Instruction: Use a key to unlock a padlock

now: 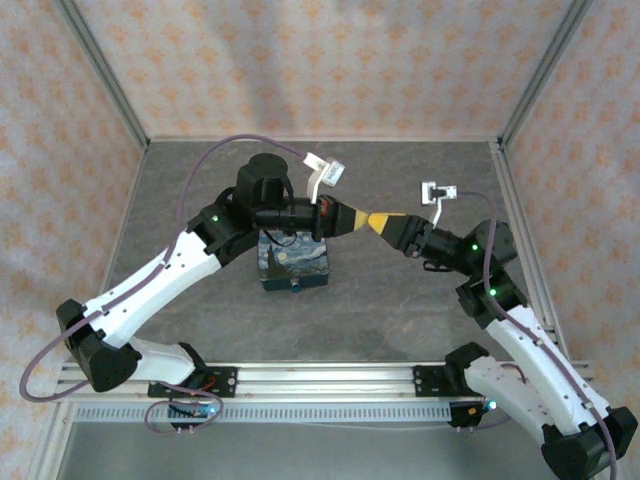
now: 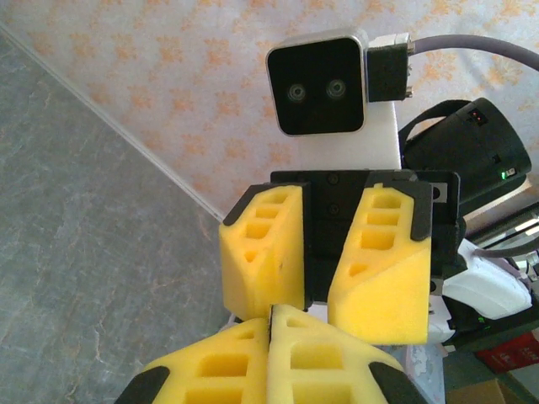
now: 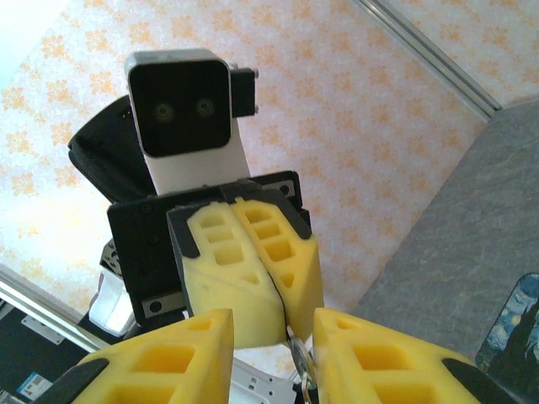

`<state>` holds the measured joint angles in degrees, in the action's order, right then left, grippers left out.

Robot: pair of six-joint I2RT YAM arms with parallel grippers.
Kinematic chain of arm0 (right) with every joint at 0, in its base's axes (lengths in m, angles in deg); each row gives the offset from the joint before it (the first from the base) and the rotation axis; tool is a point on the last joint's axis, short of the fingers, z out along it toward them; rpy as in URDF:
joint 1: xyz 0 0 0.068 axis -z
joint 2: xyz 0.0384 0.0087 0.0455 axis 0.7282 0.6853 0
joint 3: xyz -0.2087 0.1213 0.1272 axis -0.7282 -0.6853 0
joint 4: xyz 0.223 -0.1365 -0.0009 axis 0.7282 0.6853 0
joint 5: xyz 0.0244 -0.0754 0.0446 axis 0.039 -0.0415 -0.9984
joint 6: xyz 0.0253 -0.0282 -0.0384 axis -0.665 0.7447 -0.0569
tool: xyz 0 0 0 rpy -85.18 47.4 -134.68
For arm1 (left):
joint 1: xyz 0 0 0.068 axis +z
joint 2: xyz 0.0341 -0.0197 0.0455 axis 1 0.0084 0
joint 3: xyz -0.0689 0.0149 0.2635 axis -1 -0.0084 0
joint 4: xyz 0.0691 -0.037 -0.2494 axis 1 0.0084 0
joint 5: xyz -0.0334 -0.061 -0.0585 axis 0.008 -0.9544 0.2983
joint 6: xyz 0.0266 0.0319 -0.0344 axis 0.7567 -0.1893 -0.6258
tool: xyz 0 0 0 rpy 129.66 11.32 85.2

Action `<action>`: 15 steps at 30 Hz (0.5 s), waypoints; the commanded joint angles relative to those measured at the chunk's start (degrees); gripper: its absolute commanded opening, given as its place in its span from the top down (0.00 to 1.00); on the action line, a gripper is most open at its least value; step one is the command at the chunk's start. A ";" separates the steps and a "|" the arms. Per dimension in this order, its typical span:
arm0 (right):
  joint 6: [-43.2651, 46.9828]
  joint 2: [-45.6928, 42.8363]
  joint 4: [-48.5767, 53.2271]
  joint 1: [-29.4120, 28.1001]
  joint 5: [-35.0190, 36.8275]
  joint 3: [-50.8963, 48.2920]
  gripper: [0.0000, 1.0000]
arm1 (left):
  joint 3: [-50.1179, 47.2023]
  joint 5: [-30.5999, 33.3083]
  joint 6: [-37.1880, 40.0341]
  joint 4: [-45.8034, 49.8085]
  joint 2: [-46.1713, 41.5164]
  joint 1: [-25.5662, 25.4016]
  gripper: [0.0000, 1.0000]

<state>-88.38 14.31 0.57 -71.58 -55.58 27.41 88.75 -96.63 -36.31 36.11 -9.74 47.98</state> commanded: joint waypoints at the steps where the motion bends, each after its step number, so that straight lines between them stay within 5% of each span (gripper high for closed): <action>1: 2.03 -0.58 0.82 -0.38 -1.81 0.54 0.69 | 2.06 -0.36 0.72 -1.04 0.09 -0.12 1.00; 15: 4.19 -1.19 3.77 -0.42 -0.10 1.66 0.96 | 1.53 -0.59 0.23 -1.96 -0.07 -0.10 1.00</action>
<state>-85.69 13.99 4.02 -71.71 -55.45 27.41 89.08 -96.58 -36.34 36.06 -9.63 47.98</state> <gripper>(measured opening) 0.053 0.045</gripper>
